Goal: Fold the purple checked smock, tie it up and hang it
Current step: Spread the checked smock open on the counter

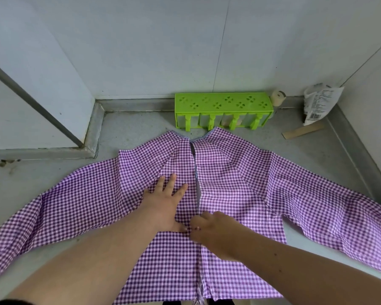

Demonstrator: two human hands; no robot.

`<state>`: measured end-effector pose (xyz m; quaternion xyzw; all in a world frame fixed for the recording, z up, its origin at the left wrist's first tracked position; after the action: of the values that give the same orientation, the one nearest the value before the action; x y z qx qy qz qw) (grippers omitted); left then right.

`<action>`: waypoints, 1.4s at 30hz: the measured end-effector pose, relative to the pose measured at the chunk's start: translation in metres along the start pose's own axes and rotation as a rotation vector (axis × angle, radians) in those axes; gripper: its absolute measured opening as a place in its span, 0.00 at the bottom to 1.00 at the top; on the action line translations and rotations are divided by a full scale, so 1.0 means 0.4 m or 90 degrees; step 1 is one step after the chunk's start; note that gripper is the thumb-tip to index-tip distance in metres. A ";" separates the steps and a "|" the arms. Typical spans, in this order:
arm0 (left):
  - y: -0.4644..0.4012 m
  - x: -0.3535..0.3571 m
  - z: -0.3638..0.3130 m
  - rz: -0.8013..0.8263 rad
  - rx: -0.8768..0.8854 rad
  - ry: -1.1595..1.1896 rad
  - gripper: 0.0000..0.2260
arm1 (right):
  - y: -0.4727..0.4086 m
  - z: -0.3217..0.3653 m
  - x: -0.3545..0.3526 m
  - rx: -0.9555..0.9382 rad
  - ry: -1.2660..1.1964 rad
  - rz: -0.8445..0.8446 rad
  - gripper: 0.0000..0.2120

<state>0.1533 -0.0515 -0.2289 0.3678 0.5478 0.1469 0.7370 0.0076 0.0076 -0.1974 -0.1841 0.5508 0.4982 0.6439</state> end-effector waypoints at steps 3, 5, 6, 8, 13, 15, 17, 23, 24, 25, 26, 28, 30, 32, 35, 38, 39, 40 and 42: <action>0.005 -0.008 0.005 -0.028 0.014 -0.009 0.56 | -0.018 -0.044 -0.038 0.166 -0.084 -0.059 0.27; 0.017 -0.014 0.019 -0.062 0.024 0.011 0.52 | -0.047 -0.059 -0.051 0.262 -0.121 -0.012 0.39; 0.022 -0.019 0.026 -0.083 0.029 0.027 0.49 | -0.060 -0.064 -0.050 0.300 -0.121 0.027 0.44; 0.048 -0.021 0.058 -0.122 0.024 0.049 0.43 | -0.088 -0.070 -0.043 0.348 -0.130 0.083 0.50; 0.125 0.017 0.190 -0.174 -0.059 0.058 0.30 | -0.111 -0.083 -0.035 0.416 -0.156 0.131 0.57; 0.172 0.056 0.271 -0.169 -0.121 0.078 0.26 | -0.133 -0.070 -0.039 0.432 -0.154 0.152 0.58; 0.212 0.094 0.344 -0.170 -0.187 0.101 0.23 | -0.147 -0.064 -0.040 0.451 -0.145 0.168 0.60; 0.320 0.243 0.541 -0.131 -0.410 0.171 0.27 | -0.170 -0.061 -0.031 0.480 -0.074 0.208 0.64; 0.339 0.274 0.572 -0.106 -0.440 0.178 0.29 | -0.176 -0.057 -0.030 0.477 -0.062 0.213 0.64; 0.350 0.298 0.593 -0.085 -0.461 0.174 0.32 | -0.173 -0.060 -0.031 0.476 -0.051 0.215 0.64; 0.365 0.326 0.619 -0.072 -0.478 0.163 0.34 | -0.178 -0.056 -0.031 0.470 -0.042 0.210 0.64; 0.381 0.358 0.654 -0.079 -0.500 0.131 0.35 | -0.176 -0.054 -0.036 0.466 -0.024 0.200 0.63; 0.394 0.394 0.690 -0.089 -0.521 0.120 0.34 | -0.186 -0.045 -0.037 0.462 -0.008 0.203 0.64; 0.398 0.413 0.720 -0.085 -0.523 0.105 0.30 | -0.188 -0.041 -0.039 0.465 -0.006 0.208 0.64; 0.411 0.415 0.778 -0.088 -0.520 0.069 0.24 | -0.191 -0.035 -0.045 0.471 -0.010 0.211 0.64; 0.442 0.395 0.856 -0.078 -0.563 0.025 0.23 | -0.193 -0.029 -0.049 0.473 -0.001 0.216 0.64; 0.454 0.388 0.877 -0.066 -0.576 0.010 0.22 | -0.194 -0.028 -0.050 0.474 0.001 0.215 0.64; 0.461 0.380 0.894 -0.059 -0.580 -0.015 0.21 | -0.193 -0.026 -0.052 0.477 0.001 0.215 0.64; 0.469 0.360 0.917 -0.063 -0.566 -0.084 0.19 | -0.194 -0.023 -0.056 0.479 0.000 0.215 0.64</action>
<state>0.5755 0.0268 -0.1502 -0.0025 0.4001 0.3086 0.8630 0.0706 -0.0433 -0.2046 0.1570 0.7168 0.3606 0.5758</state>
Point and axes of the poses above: each hand's wrist, its own y-axis away from the middle knuckle, its own x-axis out of the palm, z = x × y, the point moved 7 cm from there along -y, towards the middle knuckle, and after that the axes turned 12 degrees about -y, right-handed, at the moved point
